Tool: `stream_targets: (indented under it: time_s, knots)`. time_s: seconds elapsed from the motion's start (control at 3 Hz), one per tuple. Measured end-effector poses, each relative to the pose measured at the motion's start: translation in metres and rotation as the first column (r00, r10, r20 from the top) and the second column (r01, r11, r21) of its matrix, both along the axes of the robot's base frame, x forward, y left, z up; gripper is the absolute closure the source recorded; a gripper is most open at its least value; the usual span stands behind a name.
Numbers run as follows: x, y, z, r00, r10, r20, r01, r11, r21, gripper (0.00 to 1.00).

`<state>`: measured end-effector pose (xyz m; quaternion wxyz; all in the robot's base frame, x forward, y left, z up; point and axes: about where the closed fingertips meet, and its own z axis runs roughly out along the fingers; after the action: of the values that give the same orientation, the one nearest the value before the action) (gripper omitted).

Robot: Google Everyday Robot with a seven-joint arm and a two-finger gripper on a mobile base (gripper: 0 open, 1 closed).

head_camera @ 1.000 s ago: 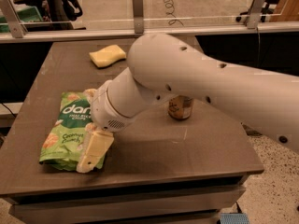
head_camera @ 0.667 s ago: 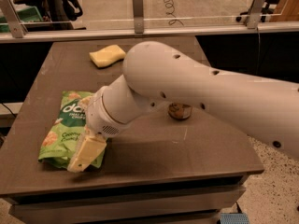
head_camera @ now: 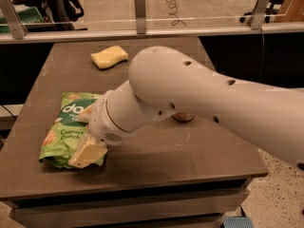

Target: Move green rice chip bag near sponge

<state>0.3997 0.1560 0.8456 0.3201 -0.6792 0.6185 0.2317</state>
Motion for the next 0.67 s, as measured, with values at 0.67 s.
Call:
stream_targets:
  time_s: [0.67]
  knots:
    - [0.004, -0.026, 0.021, 0.9981, -0.042, 0.045, 0.044, 0.998, -0.040, 1.00]
